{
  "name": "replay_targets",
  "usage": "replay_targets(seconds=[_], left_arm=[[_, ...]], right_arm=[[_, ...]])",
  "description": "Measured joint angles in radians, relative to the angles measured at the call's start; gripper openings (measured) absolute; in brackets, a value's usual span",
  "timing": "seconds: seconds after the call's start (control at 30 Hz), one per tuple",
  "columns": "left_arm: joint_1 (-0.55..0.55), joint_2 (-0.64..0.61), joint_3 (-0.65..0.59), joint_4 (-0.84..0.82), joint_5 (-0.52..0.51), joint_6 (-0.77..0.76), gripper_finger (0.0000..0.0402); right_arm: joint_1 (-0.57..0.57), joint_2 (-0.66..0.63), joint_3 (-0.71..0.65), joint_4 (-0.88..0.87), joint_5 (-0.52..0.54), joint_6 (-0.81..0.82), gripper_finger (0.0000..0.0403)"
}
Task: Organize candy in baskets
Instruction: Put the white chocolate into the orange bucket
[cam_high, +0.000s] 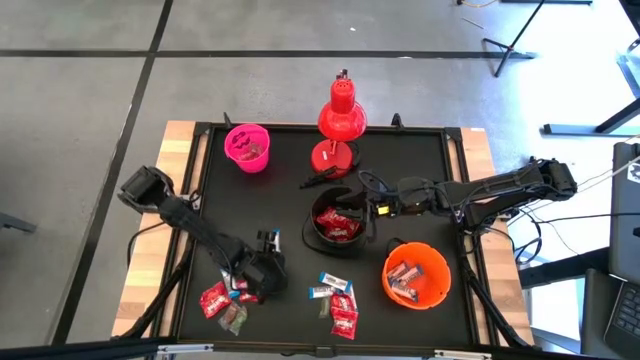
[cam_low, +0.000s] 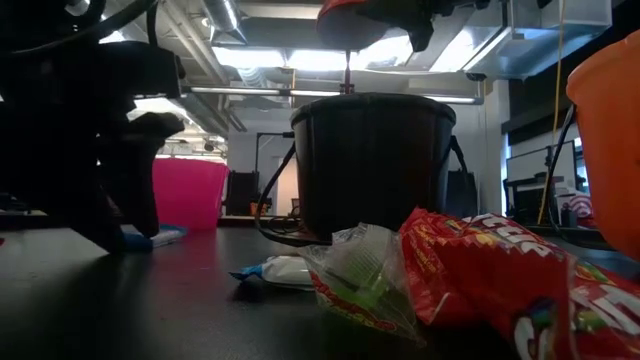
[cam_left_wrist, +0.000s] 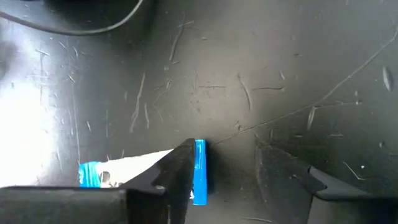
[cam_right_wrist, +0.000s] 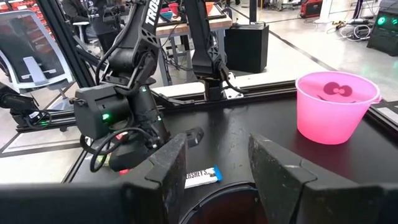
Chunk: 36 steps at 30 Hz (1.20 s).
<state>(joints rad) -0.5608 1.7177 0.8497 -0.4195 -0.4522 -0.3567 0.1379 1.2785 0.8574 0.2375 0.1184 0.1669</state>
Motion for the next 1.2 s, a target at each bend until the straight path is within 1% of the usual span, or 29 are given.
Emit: replay_targets(seconds=[0.07, 0.13, 0.3, 0.37, 0.5, 0.6, 0.8, 0.9, 1.03, 1.2], left_arm=[[-0.007, 0.002, 0.000, 0.000, -0.020, -0.005, 0.0146], [-0.012, 0.003, -0.001, 0.000, -0.030, -0.009, 0.0121], [-0.011, 0.004, -0.003, -0.025, -0.049, -0.052, 0.0028], [-0.011, 0.004, -0.003, -0.027, -0.059, -0.073, 0.0008], [-0.012, 0.005, 0.020, -0.052, -0.062, -0.081, 0.0001], [-0.017, 0.000, 0.077, -0.126, -0.086, -0.079, 0.0000], [-0.031, 0.000, 0.252, -0.335, -0.150, -0.077, 0.0000], [-0.042, -0.001, 0.339, -0.418, -0.184, -0.076, 0.0000], [-0.057, -0.002, 0.474, -0.440, -0.222, -0.019, 0.0000], [-0.071, -0.002, 0.607, -0.504, -0.270, 0.024, 0.0000]], right_arm=[[0.000, 0.000, 0.000, -0.001, 0.000, 0.000, 0.0168], [0.000, 0.000, 0.000, -0.002, 0.000, 0.000, 0.0168], [0.000, 0.000, 0.000, -0.002, 0.000, 0.000, 0.0168], [0.000, 0.000, 0.000, -0.002, 0.000, 0.000, 0.0168], [0.000, 0.000, 0.000, -0.002, 0.000, 0.000, 0.0168], [0.000, 0.000, 0.000, -0.002, 0.000, 0.000, 0.0168], [0.000, 0.000, 0.000, -0.001, -0.006, -0.020, 0.0168], [0.000, 0.000, 0.000, 0.009, -0.061, -0.061, 0.0168], [0.000, 0.029, -0.001, 0.042, -0.070, -0.123, 0.0168], [0.000, 0.113, 0.000, 0.127, -0.129, -0.150, 0.0168]])
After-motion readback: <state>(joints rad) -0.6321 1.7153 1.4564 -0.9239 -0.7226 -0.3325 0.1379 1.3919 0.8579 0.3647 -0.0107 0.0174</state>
